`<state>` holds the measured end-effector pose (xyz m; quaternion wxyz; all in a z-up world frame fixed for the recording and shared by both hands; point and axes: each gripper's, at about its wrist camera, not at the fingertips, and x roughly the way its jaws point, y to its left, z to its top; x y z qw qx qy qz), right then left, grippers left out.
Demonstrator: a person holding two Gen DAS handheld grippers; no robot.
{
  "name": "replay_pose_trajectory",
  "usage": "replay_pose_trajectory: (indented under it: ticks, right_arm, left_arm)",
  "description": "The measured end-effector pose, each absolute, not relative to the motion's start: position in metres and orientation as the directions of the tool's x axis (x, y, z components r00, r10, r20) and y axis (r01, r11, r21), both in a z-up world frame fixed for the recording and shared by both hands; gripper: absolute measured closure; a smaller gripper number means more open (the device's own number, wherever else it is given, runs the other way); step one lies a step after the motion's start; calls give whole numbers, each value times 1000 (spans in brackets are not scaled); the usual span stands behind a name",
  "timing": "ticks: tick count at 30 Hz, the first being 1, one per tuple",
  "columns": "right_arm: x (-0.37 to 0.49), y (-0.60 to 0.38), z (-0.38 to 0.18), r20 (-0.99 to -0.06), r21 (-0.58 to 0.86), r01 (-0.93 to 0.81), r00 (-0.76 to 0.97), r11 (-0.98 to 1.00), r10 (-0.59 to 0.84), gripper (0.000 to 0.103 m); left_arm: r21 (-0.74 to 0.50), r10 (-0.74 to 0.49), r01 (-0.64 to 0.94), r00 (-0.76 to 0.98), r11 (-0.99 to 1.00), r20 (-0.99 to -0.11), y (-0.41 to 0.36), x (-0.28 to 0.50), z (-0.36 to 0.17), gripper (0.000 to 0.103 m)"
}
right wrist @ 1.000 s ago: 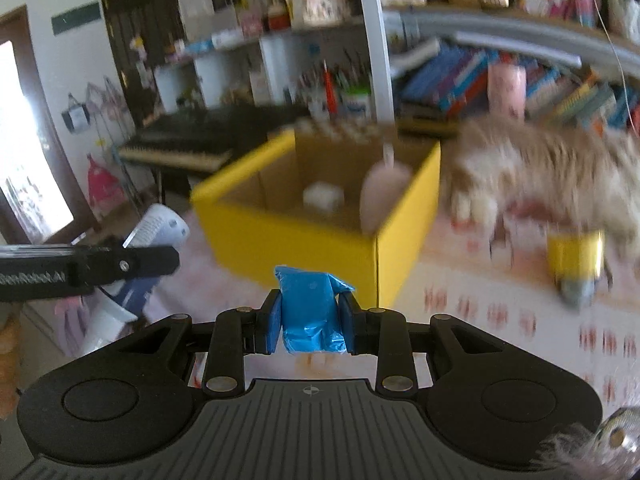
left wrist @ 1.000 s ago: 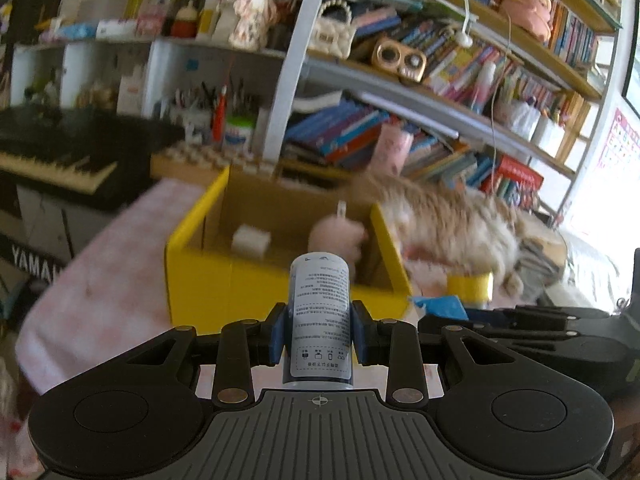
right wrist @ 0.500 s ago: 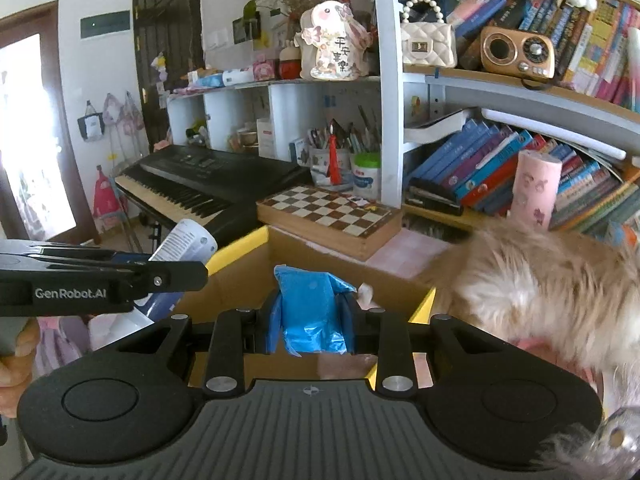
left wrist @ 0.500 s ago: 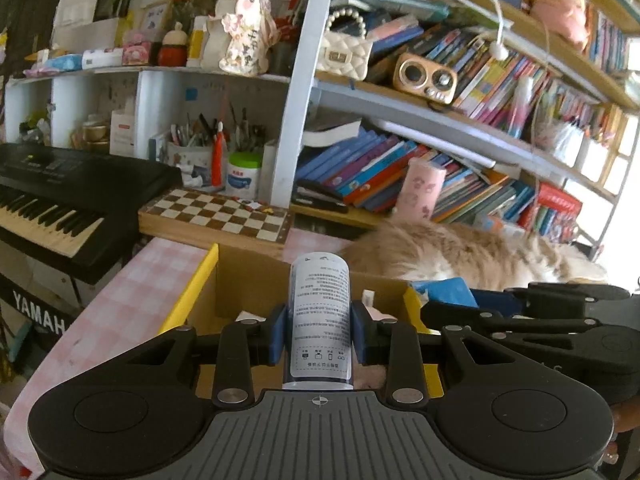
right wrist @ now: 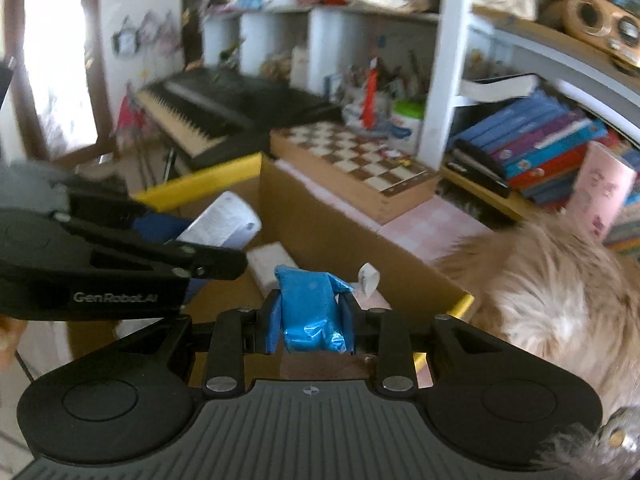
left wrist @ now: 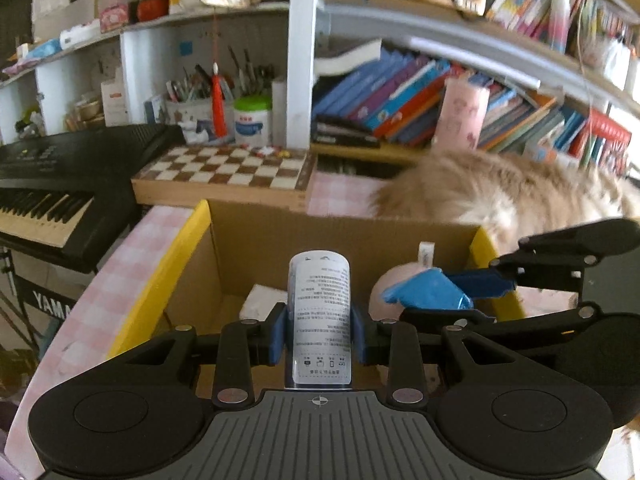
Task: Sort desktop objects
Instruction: 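Lower the cloth and spray bottle into the yellow box and open both tools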
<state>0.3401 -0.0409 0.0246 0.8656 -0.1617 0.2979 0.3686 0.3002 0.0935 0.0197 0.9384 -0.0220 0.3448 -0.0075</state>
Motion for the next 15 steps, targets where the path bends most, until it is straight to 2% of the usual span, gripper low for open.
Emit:
replay_pose_trajectory:
  ticks: [7,15]
  right_arm:
    - [350,-25,7,-692,-171,-805,509,569,512,76]
    - [351,-9,-8,-756,-188,-868,427,460,496,75]
  left_arm:
    - [16,-9,27,723,1000,-691,85,316,8,72]
    - [59,18,36,680,998,-733,80,319,4,71]
